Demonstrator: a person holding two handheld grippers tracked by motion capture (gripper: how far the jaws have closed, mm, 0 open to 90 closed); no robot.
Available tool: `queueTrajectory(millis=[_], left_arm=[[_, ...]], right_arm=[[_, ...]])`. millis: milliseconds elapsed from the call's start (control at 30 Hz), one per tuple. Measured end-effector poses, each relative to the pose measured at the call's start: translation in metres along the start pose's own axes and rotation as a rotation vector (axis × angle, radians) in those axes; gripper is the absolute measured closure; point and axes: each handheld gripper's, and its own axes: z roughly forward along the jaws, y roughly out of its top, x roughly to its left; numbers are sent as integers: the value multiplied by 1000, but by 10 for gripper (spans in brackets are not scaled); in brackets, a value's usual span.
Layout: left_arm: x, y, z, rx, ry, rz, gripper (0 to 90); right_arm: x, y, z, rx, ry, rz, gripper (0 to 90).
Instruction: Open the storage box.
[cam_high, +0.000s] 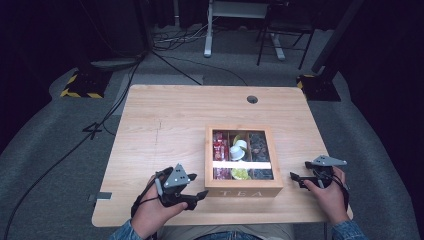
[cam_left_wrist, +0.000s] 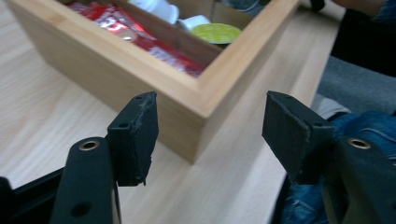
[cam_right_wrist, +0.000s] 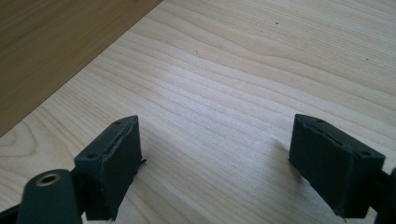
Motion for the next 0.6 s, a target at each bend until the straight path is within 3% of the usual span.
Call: queueTrajectory(millis=[100, 133, 267, 467, 533, 600], left_arm=[[-5, -1, 4, -17, -19, -17, 363], [-8, -5, 9, -51, -33, -52, 363], [-11, -11, 18, -51, -41, -84, 363], [-12, -17, 25, -38, -17, -78, 364], [-14, -18, 27, -28, 21, -42, 389], [-13, -18, 26, -27, 39, -31, 432]], right_arm=[[0, 0, 0, 0, 0, 0, 166], [0, 0, 0, 0, 0, 0, 166], [0, 0, 0, 0, 0, 0, 165], [0, 0, 0, 0, 0, 0, 165], [0, 0, 0, 0, 0, 0, 166], [0, 0, 0, 0, 0, 0, 166]])
